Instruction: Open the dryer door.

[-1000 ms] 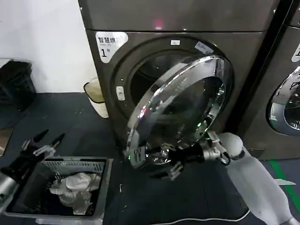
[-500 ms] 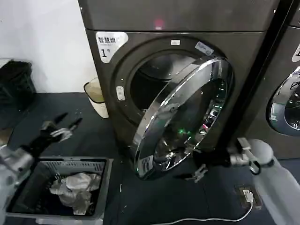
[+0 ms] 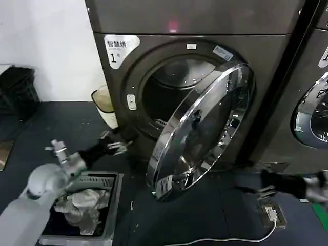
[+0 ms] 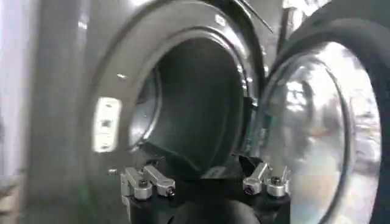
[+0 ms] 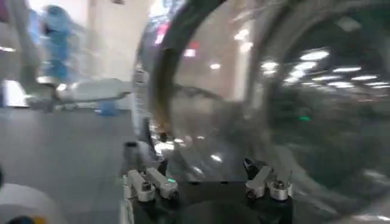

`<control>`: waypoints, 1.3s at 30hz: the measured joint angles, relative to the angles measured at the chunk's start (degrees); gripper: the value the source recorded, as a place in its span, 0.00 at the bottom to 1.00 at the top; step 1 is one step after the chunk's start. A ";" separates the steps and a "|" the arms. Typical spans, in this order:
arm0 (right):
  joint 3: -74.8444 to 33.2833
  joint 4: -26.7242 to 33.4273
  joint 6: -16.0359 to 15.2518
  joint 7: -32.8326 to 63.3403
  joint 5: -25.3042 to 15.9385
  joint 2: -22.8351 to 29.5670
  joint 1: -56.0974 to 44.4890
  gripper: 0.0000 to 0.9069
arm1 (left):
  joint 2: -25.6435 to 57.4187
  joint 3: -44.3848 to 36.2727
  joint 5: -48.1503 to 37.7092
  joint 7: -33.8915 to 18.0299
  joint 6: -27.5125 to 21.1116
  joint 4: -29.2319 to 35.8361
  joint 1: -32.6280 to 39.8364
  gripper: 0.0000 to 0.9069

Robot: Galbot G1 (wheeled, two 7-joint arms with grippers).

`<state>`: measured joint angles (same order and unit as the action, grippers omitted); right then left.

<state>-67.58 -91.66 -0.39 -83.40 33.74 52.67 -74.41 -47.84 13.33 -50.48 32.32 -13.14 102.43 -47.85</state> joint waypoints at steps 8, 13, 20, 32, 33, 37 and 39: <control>-14.91 7.30 -0.20 6.46 -1.49 1.75 -1.13 1.00 | -2.14 -8.37 2.60 2.18 -0.28 -0.35 6.17 1.00; -21.95 8.51 -2.69 15.43 -0.82 2.84 -1.42 1.00 | -2.50 -12.47 1.01 3.30 -0.15 0.17 8.32 1.00; -29.89 5.33 -4.97 32.72 -6.10 4.92 -3.66 1.00 | -3.07 -18.06 -0.46 3.13 0.49 0.68 11.26 1.00; -41.30 -2.28 -11.56 62.76 -8.14 6.07 -6.92 1.00 | -4.79 -29.34 -4.24 -1.62 7.37 2.28 17.20 1.00; -42.22 -2.18 -11.73 64.83 -8.43 5.84 -7.33 1.00 | -5.11 -30.65 -4.14 -2.02 7.87 2.18 17.85 1.00; -45.15 -2.15 -12.96 70.69 -8.97 5.32 -8.68 1.00 | -6.72 -36.00 -4.38 -4.08 8.87 1.11 21.20 1.00; -46.62 -2.02 -13.50 72.54 -9.07 5.12 -9.42 1.00 | -7.97 -38.64 -3.48 -5.06 10.56 0.22 23.02 1.00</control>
<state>-114.20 -93.68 -13.89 -10.86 24.67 57.79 -83.83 -55.81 -25.31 -53.96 27.27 -2.58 102.64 -24.83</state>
